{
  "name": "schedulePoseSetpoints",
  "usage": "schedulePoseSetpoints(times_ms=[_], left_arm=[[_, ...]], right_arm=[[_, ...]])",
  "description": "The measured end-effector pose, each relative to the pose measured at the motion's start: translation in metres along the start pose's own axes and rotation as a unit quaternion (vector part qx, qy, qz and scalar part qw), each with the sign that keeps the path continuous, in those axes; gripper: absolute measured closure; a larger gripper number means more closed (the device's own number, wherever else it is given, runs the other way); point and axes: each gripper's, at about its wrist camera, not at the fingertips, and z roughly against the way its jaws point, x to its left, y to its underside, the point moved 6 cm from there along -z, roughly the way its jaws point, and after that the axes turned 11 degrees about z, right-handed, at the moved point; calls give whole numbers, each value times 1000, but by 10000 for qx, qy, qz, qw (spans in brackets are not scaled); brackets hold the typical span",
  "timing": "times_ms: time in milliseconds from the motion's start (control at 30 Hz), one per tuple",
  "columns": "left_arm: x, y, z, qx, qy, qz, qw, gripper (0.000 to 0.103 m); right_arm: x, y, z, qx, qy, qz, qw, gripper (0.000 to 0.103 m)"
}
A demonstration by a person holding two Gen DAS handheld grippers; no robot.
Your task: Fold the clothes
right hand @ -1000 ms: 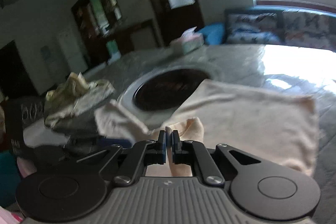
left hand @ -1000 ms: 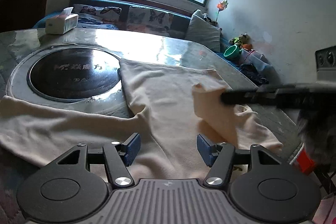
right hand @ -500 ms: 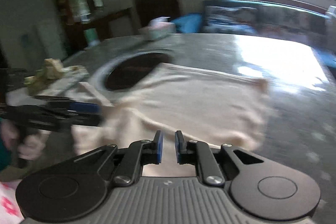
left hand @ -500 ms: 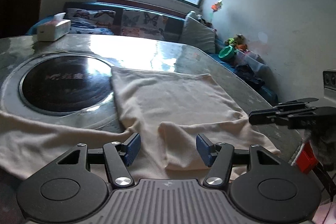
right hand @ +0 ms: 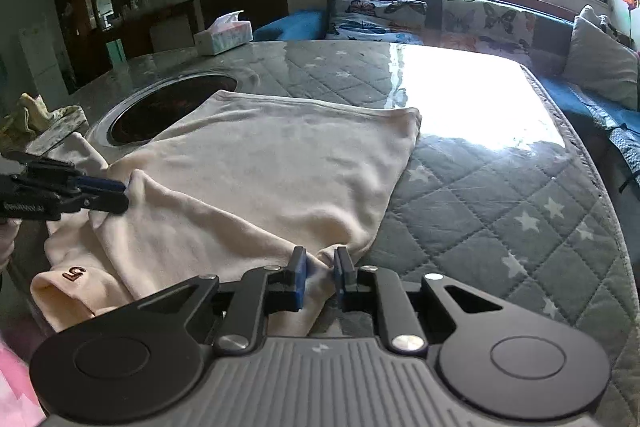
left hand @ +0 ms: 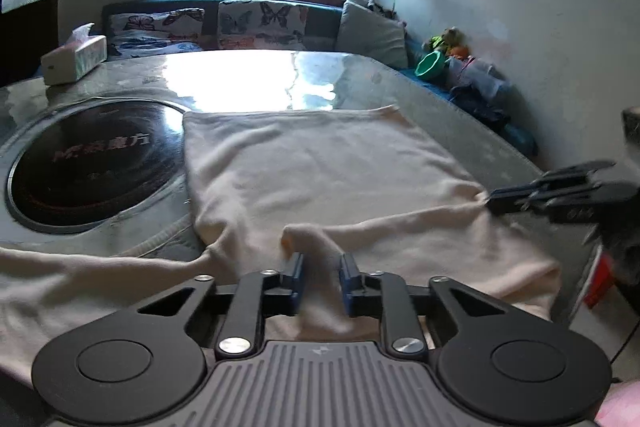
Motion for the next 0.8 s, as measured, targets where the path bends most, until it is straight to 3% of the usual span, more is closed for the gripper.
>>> schedulePoseSetpoints(times_ms=[233, 367, 433, 500, 733, 800], left_arm=[[-1, -3, 12, -91, -198, -182, 9996, 88], [4, -2, 17, -64, -285, -94, 9995, 88], [6, -2, 21, -40, -159, 30, 9999, 86], [5, -1, 23, -12, 36, 103, 9999, 85], [2, 10, 17, 175, -45, -30, 9998, 86], [3, 12, 19, 134, -55, -13, 9999, 95]], right_arm=[[11, -12, 9, -243, -88, 214, 9994, 90], [24, -5, -3, -53, -199, 344, 9992, 90], [30, -5, -3, -60, -216, 438, 9988, 88], [40, -9, -1, -93, -367, 518, 9979, 87], [79, -22, -12, -119, -879, 943, 9916, 87], [88, -29, -16, -159, -982, 1043, 9896, 87]])
